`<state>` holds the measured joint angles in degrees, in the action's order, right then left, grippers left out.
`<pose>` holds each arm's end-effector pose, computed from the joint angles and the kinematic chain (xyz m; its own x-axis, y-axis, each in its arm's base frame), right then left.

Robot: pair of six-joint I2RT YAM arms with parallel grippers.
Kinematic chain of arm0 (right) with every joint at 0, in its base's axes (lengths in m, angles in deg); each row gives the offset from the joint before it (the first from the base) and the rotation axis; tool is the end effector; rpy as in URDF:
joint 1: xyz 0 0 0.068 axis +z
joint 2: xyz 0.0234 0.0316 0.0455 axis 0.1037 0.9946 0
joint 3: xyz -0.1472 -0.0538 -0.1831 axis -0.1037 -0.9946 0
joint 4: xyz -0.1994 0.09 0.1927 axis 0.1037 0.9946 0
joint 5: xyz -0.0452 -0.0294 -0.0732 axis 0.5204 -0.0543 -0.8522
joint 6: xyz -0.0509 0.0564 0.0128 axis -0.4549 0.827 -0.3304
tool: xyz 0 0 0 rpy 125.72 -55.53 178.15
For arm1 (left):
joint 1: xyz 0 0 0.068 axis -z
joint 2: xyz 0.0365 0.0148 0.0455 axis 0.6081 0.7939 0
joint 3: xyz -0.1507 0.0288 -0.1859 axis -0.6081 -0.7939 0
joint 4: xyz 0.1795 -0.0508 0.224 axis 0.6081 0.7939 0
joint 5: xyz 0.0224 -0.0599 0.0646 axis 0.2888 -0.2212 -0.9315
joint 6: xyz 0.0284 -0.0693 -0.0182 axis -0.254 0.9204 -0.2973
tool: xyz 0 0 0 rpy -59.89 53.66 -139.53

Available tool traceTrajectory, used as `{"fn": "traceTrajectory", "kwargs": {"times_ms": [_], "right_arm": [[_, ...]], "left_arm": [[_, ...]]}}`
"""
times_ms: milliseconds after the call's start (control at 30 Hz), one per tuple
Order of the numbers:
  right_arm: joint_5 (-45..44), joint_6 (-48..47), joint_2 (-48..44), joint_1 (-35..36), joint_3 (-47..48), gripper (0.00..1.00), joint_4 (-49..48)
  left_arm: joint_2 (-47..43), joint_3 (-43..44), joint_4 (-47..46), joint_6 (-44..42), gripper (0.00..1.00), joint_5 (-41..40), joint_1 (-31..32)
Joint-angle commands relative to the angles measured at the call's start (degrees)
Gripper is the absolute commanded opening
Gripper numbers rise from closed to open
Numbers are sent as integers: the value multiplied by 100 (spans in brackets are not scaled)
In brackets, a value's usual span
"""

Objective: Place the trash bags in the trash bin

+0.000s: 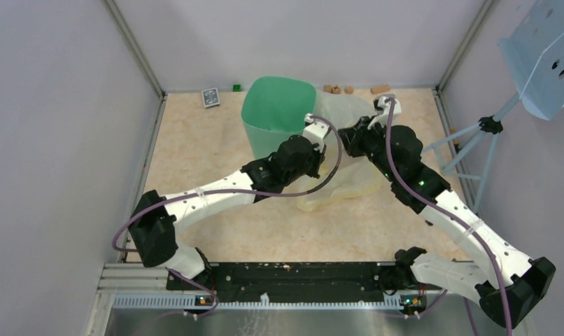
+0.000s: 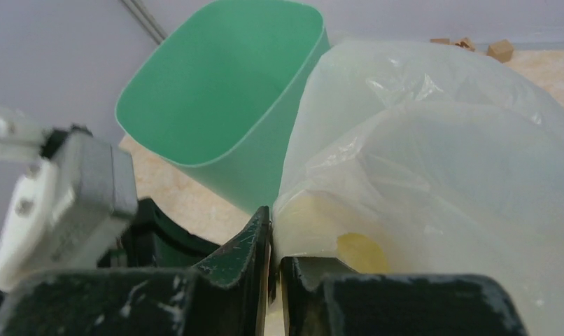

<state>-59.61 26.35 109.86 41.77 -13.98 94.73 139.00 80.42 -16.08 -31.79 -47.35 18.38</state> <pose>0.2565 0.1727 0.3564 -0.2671 0.2771 -0.9230 -0.3822 0.8488 0.3654 0.2428 -0.3329 0.2627 -0.3587 0.1262 -0.9249 0.6326 0.7614 -0.1415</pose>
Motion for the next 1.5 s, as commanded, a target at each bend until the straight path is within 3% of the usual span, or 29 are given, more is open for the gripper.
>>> {"fn": "traceTrajectory", "kwargs": {"times_ms": [0, 33, 100, 133, 233, 400, 467, 533, 600, 700, 833, 1000, 1133, 1367, 1467], "right_arm": [[7, -474, -608, -4, -600, 20, -366], [-12, -481, -700, -4, -732, 26, -374], [-71, -515, -974, -5, -1099, 52, -413], [-11, -552, -1131, -8, -1302, 60, -475], [570, -672, -1594, -4, -1936, 64, -763], [649, -353, -2048, -5, -2782, 59, -1383], [518, -169, -2050, -5, -3005, 53, -1561], [326, 13, -1950, -6, -3198, 35, -1788], [166, 187, -1754, -5, -3355, 1, -2105], [-155, 315, -1418, 155, -3682, 0, -2859], [-1044, -225, -856, 779, -4099, 0, -4035], [-1417, -265, 370, 829, -3793, 0, -4273], [-1972, -16, 1217, 786, -3316, 0, -4121], [-1021, 553, 2214, -153, -2055, 0, -3266], [-1021, 894, 2733, -522, -1465, 10, -2741]], "left_arm": [[132, 859, 573, 201, 0, -551, -4], [125, 928, 609, 245, 0, -509, 2], [107, 1084, 733, 371, 0, -440, -3], [106, 1176, 838, 444, 0, -420, -13], [98, 1434, 1091, 670, 0, -343, -67], [94, 1614, 1115, 811, 0, -268, -146], [115, 1675, 1175, 837, 0, -252, -160], [90, 1684, 1225, 885, 0, -248, -169], [31, 1637, 1222, 988, 0, -231, -184], [4, 1620, 1145, 1203, 0, -63, -232], [94, 1770, 1164, 1460, 0, 253, -297], [-8, 1673, 1181, 1517, 0, 300, -310], [-102, 1541, 1185, 1604, 0, 416, -336], [-350, 1193, 1170, 1665, 0, 374, -345], [-430, 1099, 1151, 1648, 0, 374, -349]]}}
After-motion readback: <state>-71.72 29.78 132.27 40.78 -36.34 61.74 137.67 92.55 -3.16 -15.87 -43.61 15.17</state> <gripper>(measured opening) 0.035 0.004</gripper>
